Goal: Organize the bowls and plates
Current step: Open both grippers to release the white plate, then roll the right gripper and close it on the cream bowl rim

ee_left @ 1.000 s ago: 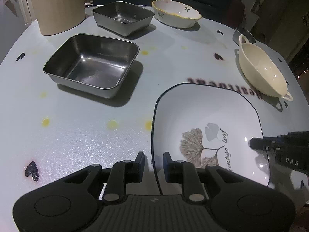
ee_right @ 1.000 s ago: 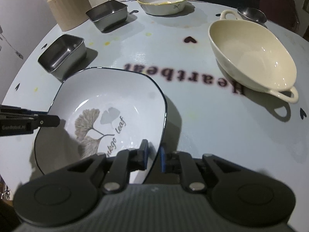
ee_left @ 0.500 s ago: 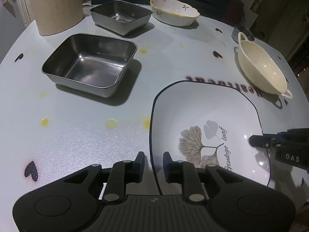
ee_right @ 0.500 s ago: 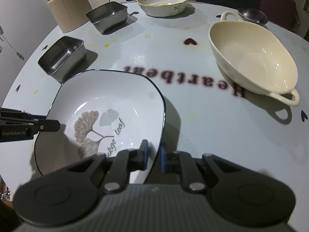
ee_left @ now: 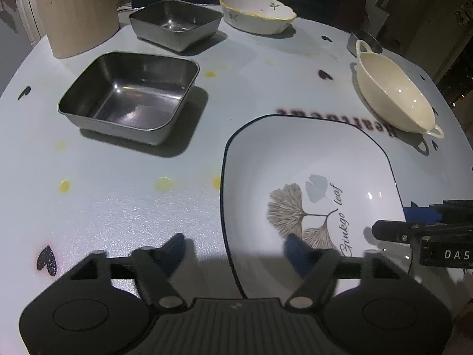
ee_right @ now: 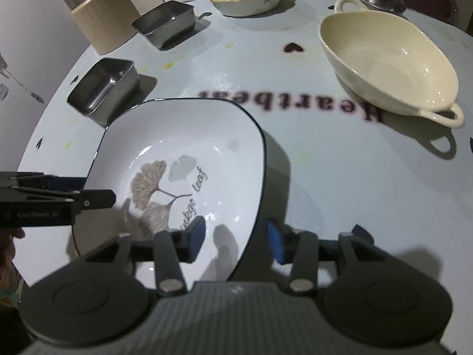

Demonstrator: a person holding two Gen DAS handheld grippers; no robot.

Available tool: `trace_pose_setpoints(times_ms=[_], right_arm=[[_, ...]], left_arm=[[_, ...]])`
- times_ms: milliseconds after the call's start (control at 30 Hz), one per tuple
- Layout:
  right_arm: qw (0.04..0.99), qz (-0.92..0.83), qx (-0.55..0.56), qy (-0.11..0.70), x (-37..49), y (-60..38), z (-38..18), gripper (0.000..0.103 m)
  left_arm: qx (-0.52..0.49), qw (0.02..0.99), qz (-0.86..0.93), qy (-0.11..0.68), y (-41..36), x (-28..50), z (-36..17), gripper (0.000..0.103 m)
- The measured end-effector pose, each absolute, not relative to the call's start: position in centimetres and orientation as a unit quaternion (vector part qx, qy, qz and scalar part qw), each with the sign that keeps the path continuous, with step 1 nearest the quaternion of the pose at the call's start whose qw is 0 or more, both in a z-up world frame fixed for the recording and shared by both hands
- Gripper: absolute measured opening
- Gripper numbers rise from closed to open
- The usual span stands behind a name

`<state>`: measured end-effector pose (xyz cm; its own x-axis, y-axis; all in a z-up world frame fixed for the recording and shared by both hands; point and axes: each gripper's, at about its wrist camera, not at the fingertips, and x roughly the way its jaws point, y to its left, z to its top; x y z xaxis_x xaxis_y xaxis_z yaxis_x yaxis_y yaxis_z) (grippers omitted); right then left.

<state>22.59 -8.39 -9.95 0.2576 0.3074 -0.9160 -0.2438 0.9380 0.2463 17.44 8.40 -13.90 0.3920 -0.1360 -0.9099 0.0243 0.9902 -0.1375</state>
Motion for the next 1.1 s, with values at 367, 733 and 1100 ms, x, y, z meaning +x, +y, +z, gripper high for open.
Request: trace_pose_setpoints(times_ms=[367, 733, 1100], right_arm=[[0.818, 0.160, 0.039, 0.551, 21.4, -9.3, -8.3, 0.102], [0.839, 0.137, 0.053, 0.524, 20.7, -12.8, -7.0, 0.103], [0.863, 0.077, 0.125, 0.483, 21.5, -20.6, -5.5, 0.103]], left_arm=[[-0.035, 0.849, -0.044, 0.525, 7.6, 16.1, -11.8, 0.103], [-0.040, 0.868, -0.046, 0.493, 6.7, 15.8, -9.8, 0.103], [-0.065, 0.899, -0.056, 0.430, 4.2, 17.7, -7.5, 0.103]])
